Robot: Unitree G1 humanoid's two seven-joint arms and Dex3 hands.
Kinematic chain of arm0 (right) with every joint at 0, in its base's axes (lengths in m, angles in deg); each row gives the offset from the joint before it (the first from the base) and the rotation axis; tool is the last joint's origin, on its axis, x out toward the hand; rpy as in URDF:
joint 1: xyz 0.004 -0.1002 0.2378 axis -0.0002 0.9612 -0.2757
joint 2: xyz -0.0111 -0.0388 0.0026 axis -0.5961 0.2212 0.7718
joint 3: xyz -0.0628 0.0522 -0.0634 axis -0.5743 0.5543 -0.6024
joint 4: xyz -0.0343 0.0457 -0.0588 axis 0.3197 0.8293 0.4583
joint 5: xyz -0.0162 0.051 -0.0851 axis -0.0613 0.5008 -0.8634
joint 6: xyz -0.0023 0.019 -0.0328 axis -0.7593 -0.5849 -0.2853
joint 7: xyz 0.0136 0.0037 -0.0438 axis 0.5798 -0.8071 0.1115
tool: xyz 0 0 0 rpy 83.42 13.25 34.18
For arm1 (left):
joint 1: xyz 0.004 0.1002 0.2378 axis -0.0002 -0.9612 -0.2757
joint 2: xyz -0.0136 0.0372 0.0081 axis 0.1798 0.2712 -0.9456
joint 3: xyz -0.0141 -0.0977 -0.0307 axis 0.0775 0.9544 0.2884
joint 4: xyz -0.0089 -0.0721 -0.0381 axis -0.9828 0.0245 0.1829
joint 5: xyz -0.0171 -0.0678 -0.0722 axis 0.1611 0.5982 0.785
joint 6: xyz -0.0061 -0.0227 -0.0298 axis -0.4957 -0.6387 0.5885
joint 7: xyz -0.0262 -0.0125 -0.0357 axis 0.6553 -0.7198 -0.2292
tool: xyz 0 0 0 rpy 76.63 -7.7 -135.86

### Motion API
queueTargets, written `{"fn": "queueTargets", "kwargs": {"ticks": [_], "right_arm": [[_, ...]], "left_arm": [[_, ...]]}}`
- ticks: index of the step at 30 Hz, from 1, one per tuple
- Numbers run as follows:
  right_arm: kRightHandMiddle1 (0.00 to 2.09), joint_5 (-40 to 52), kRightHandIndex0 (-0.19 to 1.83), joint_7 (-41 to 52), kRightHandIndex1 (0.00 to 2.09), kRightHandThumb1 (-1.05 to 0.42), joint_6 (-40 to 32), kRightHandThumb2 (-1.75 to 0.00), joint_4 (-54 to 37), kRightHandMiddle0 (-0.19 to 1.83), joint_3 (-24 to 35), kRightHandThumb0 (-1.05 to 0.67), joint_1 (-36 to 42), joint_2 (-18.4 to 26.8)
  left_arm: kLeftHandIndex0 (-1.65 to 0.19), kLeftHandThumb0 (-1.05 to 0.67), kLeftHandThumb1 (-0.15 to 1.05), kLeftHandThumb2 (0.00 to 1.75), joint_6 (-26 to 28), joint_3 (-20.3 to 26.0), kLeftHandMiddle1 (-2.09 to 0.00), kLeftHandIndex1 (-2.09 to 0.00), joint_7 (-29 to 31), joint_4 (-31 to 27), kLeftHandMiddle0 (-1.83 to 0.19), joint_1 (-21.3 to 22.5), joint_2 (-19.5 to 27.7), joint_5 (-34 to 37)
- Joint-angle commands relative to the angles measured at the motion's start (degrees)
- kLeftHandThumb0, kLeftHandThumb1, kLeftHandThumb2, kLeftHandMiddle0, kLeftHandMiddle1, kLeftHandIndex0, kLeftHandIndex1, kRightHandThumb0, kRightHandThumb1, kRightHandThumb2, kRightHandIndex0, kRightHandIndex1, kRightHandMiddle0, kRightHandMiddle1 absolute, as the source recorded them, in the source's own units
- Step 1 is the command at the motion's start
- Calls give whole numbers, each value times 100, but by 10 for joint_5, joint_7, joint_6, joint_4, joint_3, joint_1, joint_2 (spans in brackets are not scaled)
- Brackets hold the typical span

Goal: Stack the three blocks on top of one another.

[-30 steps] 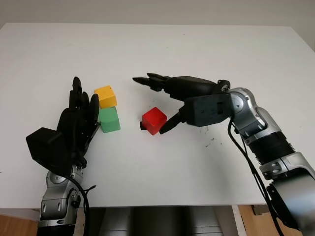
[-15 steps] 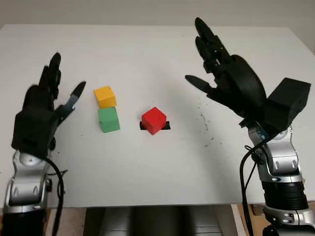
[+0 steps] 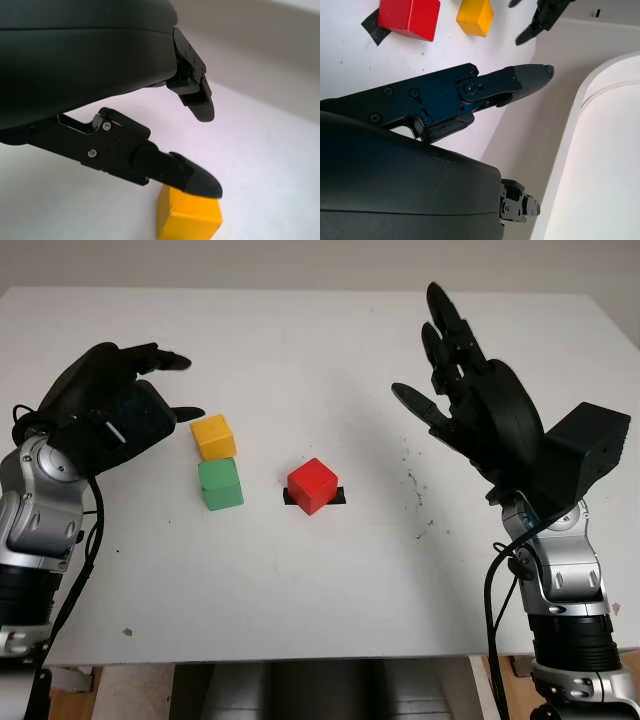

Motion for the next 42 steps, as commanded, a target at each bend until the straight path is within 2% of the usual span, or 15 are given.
{"fn": "queueTargets", "kwargs": {"ticks": [1, 6, 10, 18, 23, 42], "right_arm": [[7, -5, -10, -6, 6, -105, 8, -16, 2, -4, 1, -67, 0, -2], [8, -19, -10, -20, 6, -105, 5, -17, 1, -3, -1, -70, 1, -2], [8, -25, -10, -26, 6, -105, 5, -19, -3, -4, -3, -69, 4, -3], [8, -28, -11, -30, 6, -105, -6, -23, -16, -3, -5, -68, 9, -4], [9, -29, -12, -27, 5, -105, -12, -23, -23, -3, -6, -69, 10, -4], [8, -38, -11, -29, 5, -105, -12, -20, -42, -2, -5, -66, 23, -4]], "left_arm": [[-36, -71, 95, 6, -3, -20, -5, -54, 15, 8, -15, 21, 13, -17], [-37, -72, 95, 5, -13, -50, -4, -49, 45, 25, -10, 43, 18, -47], [-36, -77, 94, 5, -8, -67, -4, -35, 75, 26, -6, 56, 21, -68], [-35, -77, 92, 5, -15, -75, -4, -23, 82, 42, -2, 59, 15, -93], [-35, -74, 89, 4, -9, -78, -5, -19, 73, 50, -1, 59, 4, -100], [-41, -75, 91, 6, -63, -104, -6, -14, -4, 110, -4, 64, -21, -135]]}}
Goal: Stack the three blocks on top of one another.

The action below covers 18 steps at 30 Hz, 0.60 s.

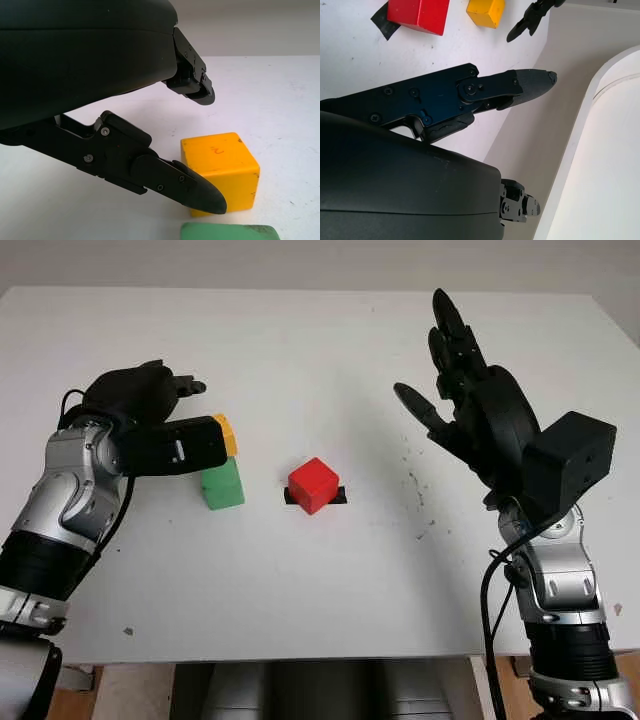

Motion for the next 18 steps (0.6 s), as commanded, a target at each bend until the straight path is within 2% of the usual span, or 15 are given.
{"fn": "queueTargets", "kwargs": {"ticks": [1, 8, 18], "right_arm": [[9, -3, -10, -3, 6, -105, 3, -20, -16, -1, 1, -66, 4, 1], [8, 1, -10, -7, 6, -105, -3, -18, -21, -3, 5, -66, 6, 0], [8, -2, -9, -16, 6, -105, -7, -17, -27, -2, 5, -66, 12, -1]], "left_arm": [[-41, -75, 91, 6, -5, -4, -6, -14, -7, 8, -5, 15, -8, 0], [-40, -74, 92, 6, 7, -13, -5, -11, 2, 30, -5, 24, -23, -4], [-48, -75, 91, 5, -4, -30, -6, -13, -27, 71, -8, 29, -31, -11]]}}
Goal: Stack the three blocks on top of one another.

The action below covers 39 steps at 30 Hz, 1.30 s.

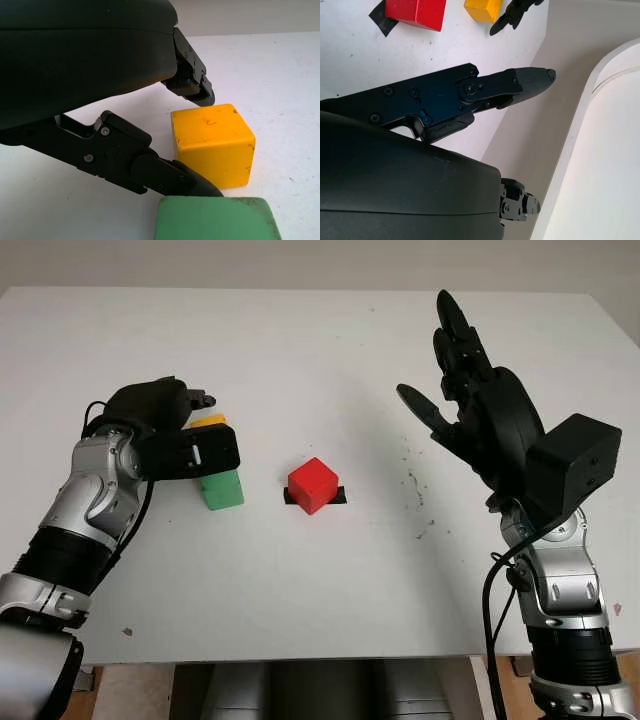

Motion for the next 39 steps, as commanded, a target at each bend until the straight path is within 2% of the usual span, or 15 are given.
{"fn": "queueTargets", "kwargs": {"ticks": [1, 8, 9, 13, 16, 24, 28, 32, 36, 39], "right_arm": [[8, -1, -9, -2, 6, -105, 6, -17, -7, -2, 2, -66, 5, -1], [9, 1, -10, -2, 5, -105, 5, -16, -9, -2, 3, -66, 7, -1], [9, 1, -10, -2, 5, -105, 5, -16, -9, -1, 3, -66, 7, -1], [9, -3, -11, -3, 5, -105, 6, -17, -9, -1, 1, -66, 7, 0], [8, -4, -11, -2, 5, -105, 11, -18, -3, -2, 1, -65, 6, -1], [8, -16, -10, -20, 5, -105, -18, -22, 19, -4, -1, -65, -2, -6], [7, -20, -10, -35, 6, -105, -32, -22, 58, -3, 3, -63, -15, -11], [7, -17, -8, -70, 6, -105, -13, -27, 142, -3, 20, -55, -36, -25], [6, -11, -9, -89, 6, -105, -2, -31, 200, -4, 30, -51, -50, -33], [6, -2, -9, -99, 5, -105, 17, -30, 243, -3, 40, -54, -54, -41]], "left_arm": [[-49, -75, 91, 5, -7, -5, -7, -13, -12, 6, -9, 13, -1, -5], [-62, -65, 92, 6, -9, -15, -8, -23, -24, 4, -17, 9, 1, -25], [-64, -59, 92, 5, -11, -15, -7, -32, -25, 3, -21, 9, 1, -24], [-37, -45, 97, 6, -21, -11, -6, -104, -32, 0, -29, 4, 2, -18], [-30, -36, 102, 6, -33, -4, -6, -123, -40, -3, -32, -1, 2, -7], [-30, -32, 102, 5, -38, 19, -6, -132, -43, -12, -35, -2, -3, 35], [-26, -30, 103, 5, -19, 29, -5, -142, -27, -29, -34, 2, -6, 56], [-22, -31, 102, 5, -12, 47, -7, -170, -4, -52, -34, 8, -4, 85], [-25, -32, 100, 5, -32, 72, -8, -177, 7, -63, -37, 10, 0, 126], [-24, -31, 100, 5, -29, 96, -7, -181, 35, -95, -36, 8, 1, 168]]}}
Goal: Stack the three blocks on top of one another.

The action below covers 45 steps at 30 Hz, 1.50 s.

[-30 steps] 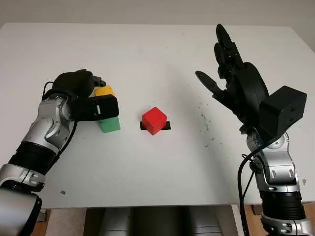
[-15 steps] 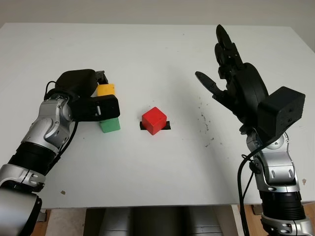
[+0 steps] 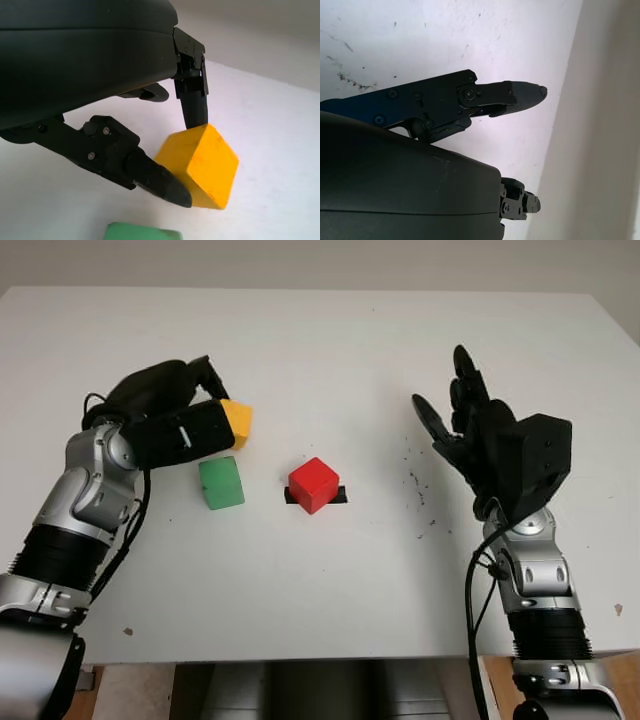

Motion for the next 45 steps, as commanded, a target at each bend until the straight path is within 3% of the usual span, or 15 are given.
{"fn": "queueTargets", "kwargs": {"ticks": [1, 13, 21, 25, 27, 34, 39, 45], "right_arm": [[6, 8, -9, -5, 5, -105, 19, -29, 23, -3, 9, -55, -10, -6], [6, 20, -7, -13, 6, -105, 45, -28, 46, -1, 13, -53, -6, -12], [6, 32, -7, -7, 6, -105, 38, -29, 40, 0, 13, -55, -5, -14], [5, 35, -8, 3, 5, -105, 41, -32, 37, -1, 12, -55, -5, -13], [5, 37, -9, 7, 5, -105, 43, -33, 35, -2, 13, -55, -5, -14], [3, 64, -14, 27, 3, -105, 47, -43, 23, -9, 18, -53, -4, -19], [1, 77, -17, 49, 3, -105, 82, -65, 28, -17, 22, -60, -2, -17], [2, 83, -19, 65, 3, -105, 82, -68, 10, -19, 21, -71, 4, -14]], "left_arm": [[-22, -32, 100, 5, -1, 21, -6, -181, 15, -33, -35, 7, 7, 21], [-24, -35, 100, 5, -31, 87, -5, -171, 28, -101, -33, -33, -20, 142], [-31, -38, 100, 6, 17, 137, -6, -162, 29, -161, -36, -66, -67, 254], [-28, -39, 102, 6, 87, 146, -4, -161, 14, -235, -32, -114, -106, 297], [-27, -38, 103, 6, 110, 145, -4, -158, 1, -261, -30, -134, -125, 308], [-25, -44, 104, 6, 103, 128, -5, -168, -48, -288, -30, -192, -208, 323], [-24, -44, 105, 7, 103, 115, -5, -173, -67, -292, -29, -212, -235, 318], [-23, -43, 105, 9, 91, 102, -4, -174, -86, -281, -28, -229, -260, 314]]}}
